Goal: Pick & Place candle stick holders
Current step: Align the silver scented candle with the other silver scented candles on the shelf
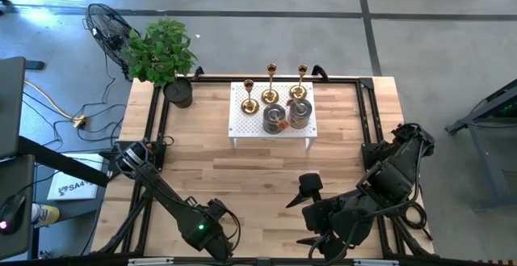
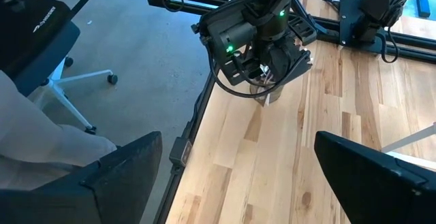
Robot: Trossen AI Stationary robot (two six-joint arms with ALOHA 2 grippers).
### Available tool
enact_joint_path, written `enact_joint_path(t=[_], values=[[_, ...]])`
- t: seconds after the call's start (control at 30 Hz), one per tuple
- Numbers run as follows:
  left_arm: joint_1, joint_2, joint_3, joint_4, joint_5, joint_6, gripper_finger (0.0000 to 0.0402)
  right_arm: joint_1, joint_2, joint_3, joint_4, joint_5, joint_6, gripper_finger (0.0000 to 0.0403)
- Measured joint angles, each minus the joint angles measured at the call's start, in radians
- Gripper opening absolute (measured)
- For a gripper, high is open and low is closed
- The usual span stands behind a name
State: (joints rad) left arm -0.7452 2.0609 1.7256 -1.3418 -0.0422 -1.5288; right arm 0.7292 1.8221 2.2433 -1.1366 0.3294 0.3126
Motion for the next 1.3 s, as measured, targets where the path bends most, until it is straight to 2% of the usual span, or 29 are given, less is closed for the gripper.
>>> enact_joint_path(t=[0.37, 0.53, 0.9, 1.3], values=[[0.0, 0.0, 0.0, 0.001, 0.0, 0.004, 0.0194, 0.0, 0.0, 0.0, 0.0, 0.0, 0.0, 0.0378], [0.0, 0.0, -0.001, 0.001, 0.002, 0.004, 0.0181, 0.0, 0.0, 0.0, 0.0, 0.0, 0.0, 0.0378], [0.0, 0.0, -0.001, -0.001, 0.002, 0.005, 0.018, 0.0, 0.0, 0.0, 0.0, 0.0, 0.0, 0.0378], [0.001, 0.008, 0.066, -0.064, -0.022, 0.004, 0.0175, 0.0, 0.0, 0.0, 0.001, 0.0, 0.004, 0.0378]])
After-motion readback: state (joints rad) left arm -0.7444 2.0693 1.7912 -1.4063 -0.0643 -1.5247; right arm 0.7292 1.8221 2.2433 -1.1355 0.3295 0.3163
